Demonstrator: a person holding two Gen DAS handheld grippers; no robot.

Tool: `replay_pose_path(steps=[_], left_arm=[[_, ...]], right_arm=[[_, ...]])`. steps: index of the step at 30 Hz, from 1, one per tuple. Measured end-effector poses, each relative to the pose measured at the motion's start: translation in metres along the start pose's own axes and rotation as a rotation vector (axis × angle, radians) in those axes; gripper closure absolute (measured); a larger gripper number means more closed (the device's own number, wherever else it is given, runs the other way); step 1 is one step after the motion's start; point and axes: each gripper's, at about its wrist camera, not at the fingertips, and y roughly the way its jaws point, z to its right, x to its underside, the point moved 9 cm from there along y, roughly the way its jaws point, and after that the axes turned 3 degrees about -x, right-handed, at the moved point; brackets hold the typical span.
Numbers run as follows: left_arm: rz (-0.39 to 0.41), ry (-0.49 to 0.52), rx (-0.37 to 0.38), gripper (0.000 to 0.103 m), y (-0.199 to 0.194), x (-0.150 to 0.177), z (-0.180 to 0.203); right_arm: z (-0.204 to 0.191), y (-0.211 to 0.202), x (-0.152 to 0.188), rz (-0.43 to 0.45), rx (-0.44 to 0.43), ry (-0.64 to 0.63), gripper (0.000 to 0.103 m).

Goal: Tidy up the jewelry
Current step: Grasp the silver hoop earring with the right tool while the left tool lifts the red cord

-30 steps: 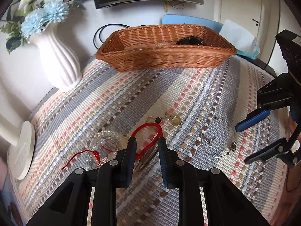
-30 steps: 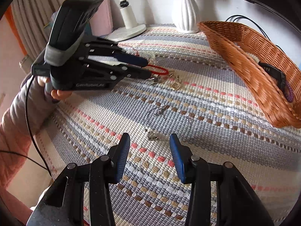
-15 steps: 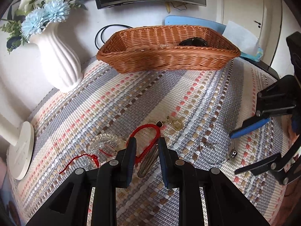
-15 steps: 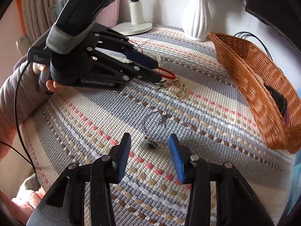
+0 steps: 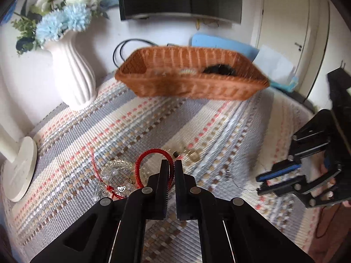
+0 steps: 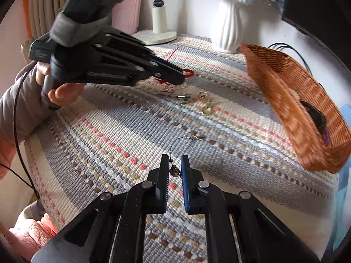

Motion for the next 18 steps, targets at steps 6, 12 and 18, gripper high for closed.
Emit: replay_pose_path(steps=[6, 12, 18], left_arm=[[0.074, -0.01, 0.043, 0.098, -0.04, -0.016, 0.016], [0.128, 0.055, 0.015, 0.098, -0.076, -0.038, 0.04], [0.048, 0.069, -0.032, 0.088, -0.061, -0.028, 0.04]], right_arm=[[0.008, -0.034, -0.005, 0.062, 0.013, 0.045, 0.09], [0.017, -0.071, -0.008, 0.126, 0.024, 0.079, 0.09], [0.03, -0.073, 0.0, 0.116, -0.004, 0.151, 0.09]])
